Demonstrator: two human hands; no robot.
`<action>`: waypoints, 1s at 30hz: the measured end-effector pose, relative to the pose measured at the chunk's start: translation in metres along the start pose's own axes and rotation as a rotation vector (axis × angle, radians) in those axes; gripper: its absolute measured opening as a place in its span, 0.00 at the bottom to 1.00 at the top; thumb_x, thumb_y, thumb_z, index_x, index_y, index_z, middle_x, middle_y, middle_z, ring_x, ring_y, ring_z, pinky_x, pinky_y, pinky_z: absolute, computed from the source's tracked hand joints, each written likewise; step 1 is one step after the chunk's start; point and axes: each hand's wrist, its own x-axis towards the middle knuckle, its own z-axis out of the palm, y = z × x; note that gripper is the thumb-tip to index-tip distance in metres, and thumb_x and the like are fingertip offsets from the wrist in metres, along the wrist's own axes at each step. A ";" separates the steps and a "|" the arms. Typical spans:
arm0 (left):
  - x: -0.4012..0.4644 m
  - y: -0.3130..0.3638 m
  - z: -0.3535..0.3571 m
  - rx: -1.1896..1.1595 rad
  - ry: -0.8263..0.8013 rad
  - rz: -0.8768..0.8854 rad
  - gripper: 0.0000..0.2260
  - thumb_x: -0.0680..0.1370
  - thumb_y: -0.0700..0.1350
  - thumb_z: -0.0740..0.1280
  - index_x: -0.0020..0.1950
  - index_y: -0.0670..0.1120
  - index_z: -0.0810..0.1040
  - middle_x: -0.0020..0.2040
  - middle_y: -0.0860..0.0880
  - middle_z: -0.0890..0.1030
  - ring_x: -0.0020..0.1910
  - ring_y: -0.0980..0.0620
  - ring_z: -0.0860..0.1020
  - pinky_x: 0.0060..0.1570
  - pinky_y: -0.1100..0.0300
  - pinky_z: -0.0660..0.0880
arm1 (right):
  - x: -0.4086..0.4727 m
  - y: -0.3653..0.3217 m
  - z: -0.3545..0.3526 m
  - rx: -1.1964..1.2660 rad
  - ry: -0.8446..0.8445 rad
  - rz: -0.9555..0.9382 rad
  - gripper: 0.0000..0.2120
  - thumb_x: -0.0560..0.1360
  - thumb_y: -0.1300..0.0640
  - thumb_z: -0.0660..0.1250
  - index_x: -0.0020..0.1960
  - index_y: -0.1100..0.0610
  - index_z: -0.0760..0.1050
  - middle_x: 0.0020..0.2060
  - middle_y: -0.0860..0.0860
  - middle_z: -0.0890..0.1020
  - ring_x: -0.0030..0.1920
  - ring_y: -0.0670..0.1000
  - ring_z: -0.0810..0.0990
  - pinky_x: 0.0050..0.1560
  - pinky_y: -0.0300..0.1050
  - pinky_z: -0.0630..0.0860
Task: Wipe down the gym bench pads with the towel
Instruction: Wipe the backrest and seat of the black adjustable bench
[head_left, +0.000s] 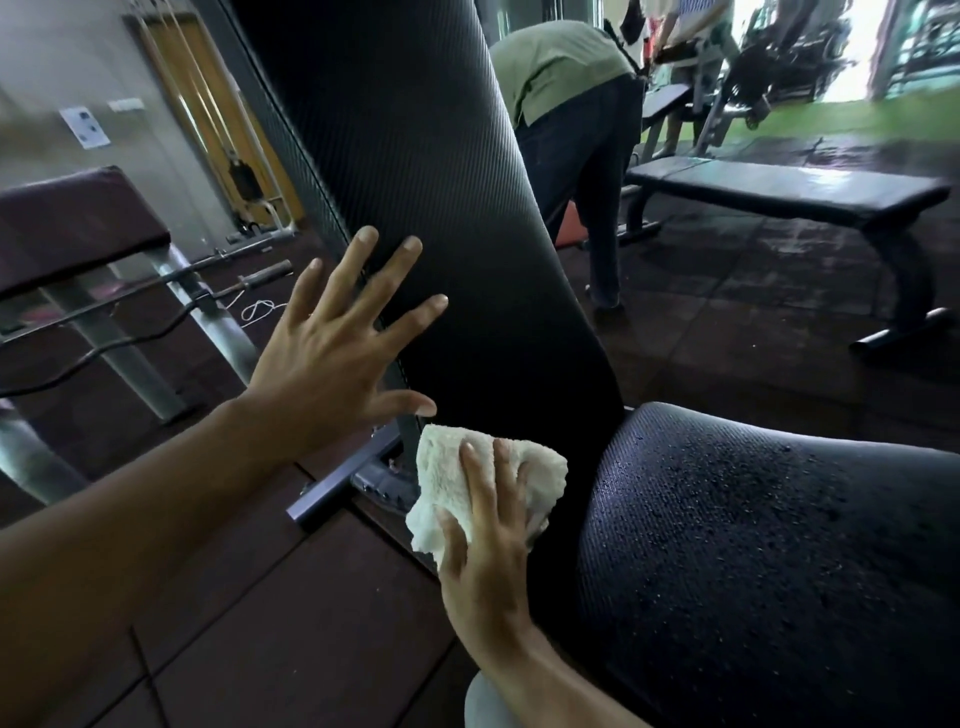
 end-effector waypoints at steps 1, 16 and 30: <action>0.000 -0.002 0.001 0.003 0.005 0.003 0.42 0.70 0.76 0.54 0.77 0.53 0.65 0.82 0.44 0.50 0.79 0.38 0.43 0.70 0.32 0.55 | 0.002 -0.001 -0.004 0.053 -0.001 0.006 0.30 0.82 0.45 0.56 0.79 0.29 0.47 0.81 0.36 0.47 0.82 0.53 0.47 0.76 0.67 0.60; -0.014 0.064 -0.002 -0.689 0.044 0.006 0.16 0.81 0.46 0.64 0.68 0.44 0.77 0.75 0.39 0.68 0.76 0.39 0.63 0.70 0.41 0.65 | 0.083 -0.125 -0.192 -0.341 -0.262 0.323 0.30 0.78 0.32 0.53 0.77 0.26 0.47 0.80 0.32 0.50 0.82 0.49 0.52 0.79 0.58 0.59; -0.039 0.177 0.037 -1.040 -0.809 -0.405 0.29 0.82 0.61 0.55 0.80 0.53 0.56 0.79 0.53 0.58 0.77 0.54 0.57 0.73 0.63 0.56 | 0.040 0.016 -0.199 -1.027 -0.785 0.580 0.33 0.77 0.25 0.44 0.79 0.32 0.47 0.83 0.50 0.43 0.79 0.68 0.36 0.66 0.86 0.46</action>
